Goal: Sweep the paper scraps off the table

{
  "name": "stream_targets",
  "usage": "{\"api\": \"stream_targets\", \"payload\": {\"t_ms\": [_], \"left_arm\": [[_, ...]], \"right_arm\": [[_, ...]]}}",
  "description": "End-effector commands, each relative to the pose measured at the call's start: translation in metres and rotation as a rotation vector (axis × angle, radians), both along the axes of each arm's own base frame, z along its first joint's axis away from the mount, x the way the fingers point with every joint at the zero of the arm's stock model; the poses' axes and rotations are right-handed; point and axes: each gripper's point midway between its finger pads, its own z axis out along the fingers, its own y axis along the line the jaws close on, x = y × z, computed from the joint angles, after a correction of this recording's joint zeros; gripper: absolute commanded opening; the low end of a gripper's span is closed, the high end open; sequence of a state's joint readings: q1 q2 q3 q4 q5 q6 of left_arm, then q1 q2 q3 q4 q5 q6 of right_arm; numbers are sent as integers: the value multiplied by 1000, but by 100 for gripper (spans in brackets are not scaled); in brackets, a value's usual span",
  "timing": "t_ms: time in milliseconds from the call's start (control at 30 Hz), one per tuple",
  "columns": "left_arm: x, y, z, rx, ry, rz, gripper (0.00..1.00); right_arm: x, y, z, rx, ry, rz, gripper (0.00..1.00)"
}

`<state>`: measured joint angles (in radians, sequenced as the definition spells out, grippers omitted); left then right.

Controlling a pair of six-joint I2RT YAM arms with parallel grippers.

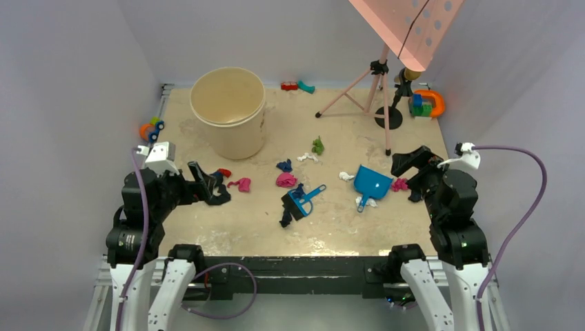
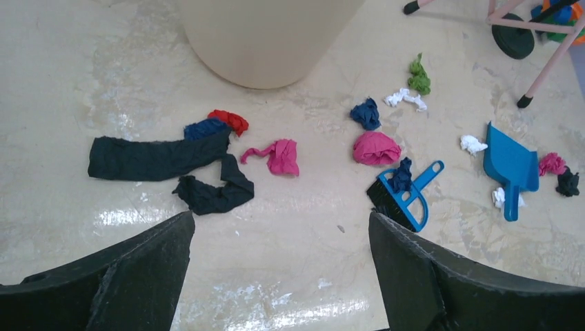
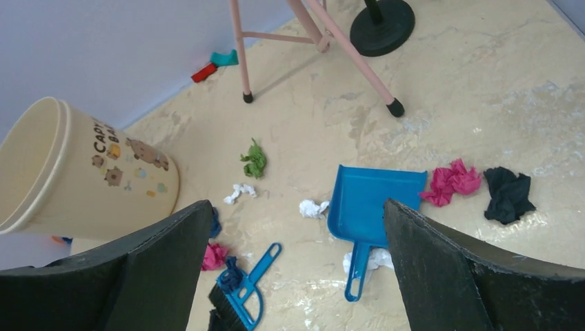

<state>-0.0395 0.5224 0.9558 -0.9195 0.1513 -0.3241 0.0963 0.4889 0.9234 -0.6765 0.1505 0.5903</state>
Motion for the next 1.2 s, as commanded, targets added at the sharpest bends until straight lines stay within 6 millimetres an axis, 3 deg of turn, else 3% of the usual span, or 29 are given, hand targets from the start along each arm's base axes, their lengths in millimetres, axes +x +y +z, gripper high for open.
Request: {"api": "stream_targets", "payload": {"t_ms": [0, 133, 233, 567, 767, 900, 1067, 1167], "left_arm": [[13, 4, 10, -13, -30, 42, 100], [17, -10, 6, -43, -29, -40, 100], [19, -7, 0, -35, 9, -17, 100], [13, 11, 9, -2, -46, 81, 100], [11, 35, -9, 10, 47, 252, 100], [12, 32, -6, 6, 30, 237, 100], [13, 28, -8, -4, 31, 211, 100], [15, 25, -9, -8, 40, 197, 100]], "right_arm": [[2, -16, -10, -26, 43, -92, 99], [4, -34, -29, -41, 104, -202, 98], [10, -36, -40, -74, 152, -205, 98], [32, -7, -88, -26, 258, -64, 99], [42, 2, -114, 44, 312, -74, 99], [49, 27, -127, 59, 346, 7, 98], [58, 90, -139, -16, 378, 254, 98], [61, 107, -151, -70, 456, 275, 99]]}}
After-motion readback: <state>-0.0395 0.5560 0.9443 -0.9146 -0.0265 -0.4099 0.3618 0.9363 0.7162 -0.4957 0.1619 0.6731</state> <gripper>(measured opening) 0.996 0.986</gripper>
